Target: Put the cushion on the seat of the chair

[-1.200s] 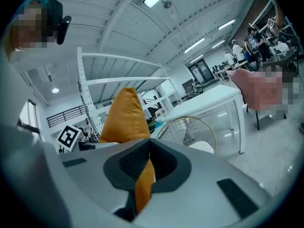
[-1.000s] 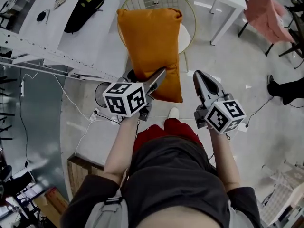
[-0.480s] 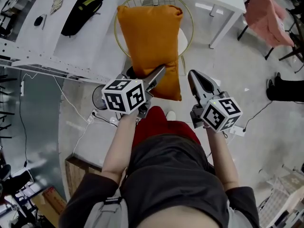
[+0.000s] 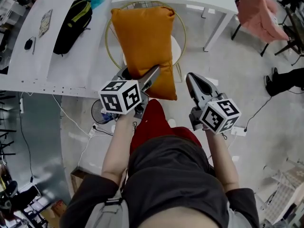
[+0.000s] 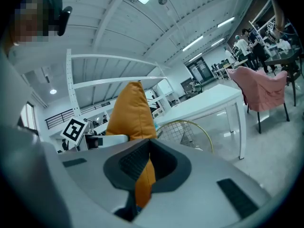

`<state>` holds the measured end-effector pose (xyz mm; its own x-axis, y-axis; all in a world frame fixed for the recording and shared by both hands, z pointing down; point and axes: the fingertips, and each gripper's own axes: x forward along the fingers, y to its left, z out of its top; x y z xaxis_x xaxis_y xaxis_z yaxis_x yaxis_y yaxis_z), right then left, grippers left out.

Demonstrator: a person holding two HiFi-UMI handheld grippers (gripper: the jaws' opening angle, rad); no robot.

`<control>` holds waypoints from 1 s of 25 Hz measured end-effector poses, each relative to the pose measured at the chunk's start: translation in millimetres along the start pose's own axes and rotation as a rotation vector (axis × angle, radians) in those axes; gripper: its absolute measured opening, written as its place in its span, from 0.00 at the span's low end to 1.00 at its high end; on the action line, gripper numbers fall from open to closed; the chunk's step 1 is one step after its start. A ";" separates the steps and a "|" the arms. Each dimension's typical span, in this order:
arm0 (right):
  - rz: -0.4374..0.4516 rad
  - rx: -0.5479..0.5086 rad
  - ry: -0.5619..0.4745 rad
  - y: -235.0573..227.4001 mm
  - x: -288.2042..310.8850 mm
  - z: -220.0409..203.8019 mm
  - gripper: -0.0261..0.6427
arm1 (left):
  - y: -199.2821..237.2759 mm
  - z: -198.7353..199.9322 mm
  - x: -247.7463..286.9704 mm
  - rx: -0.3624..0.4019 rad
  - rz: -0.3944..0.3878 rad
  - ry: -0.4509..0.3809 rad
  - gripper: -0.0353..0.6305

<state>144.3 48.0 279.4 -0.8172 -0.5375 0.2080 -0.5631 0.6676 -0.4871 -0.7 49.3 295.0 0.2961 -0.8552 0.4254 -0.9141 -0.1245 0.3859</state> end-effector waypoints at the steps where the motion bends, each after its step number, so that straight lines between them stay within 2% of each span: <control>1: -0.004 0.003 0.001 -2.8 4.9 1.2 0.07 | 3.7 2.9 6.1 0.001 -0.003 0.004 0.64; 15: -0.066 0.037 0.027 -37.7 117.9 23.6 0.07 | 93.9 43.9 96.6 -0.023 -0.060 0.118 0.64; 25: -0.147 0.078 0.092 -62.7 189.2 10.8 0.07 | 159.3 48.6 154.8 0.014 -0.078 0.247 0.64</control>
<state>26.4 -101.1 340.0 -0.7366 -0.5744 0.3571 -0.6691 0.5416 -0.5089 -113.9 -127.3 382.5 0.4233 -0.6939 0.5825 -0.8890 -0.1942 0.4147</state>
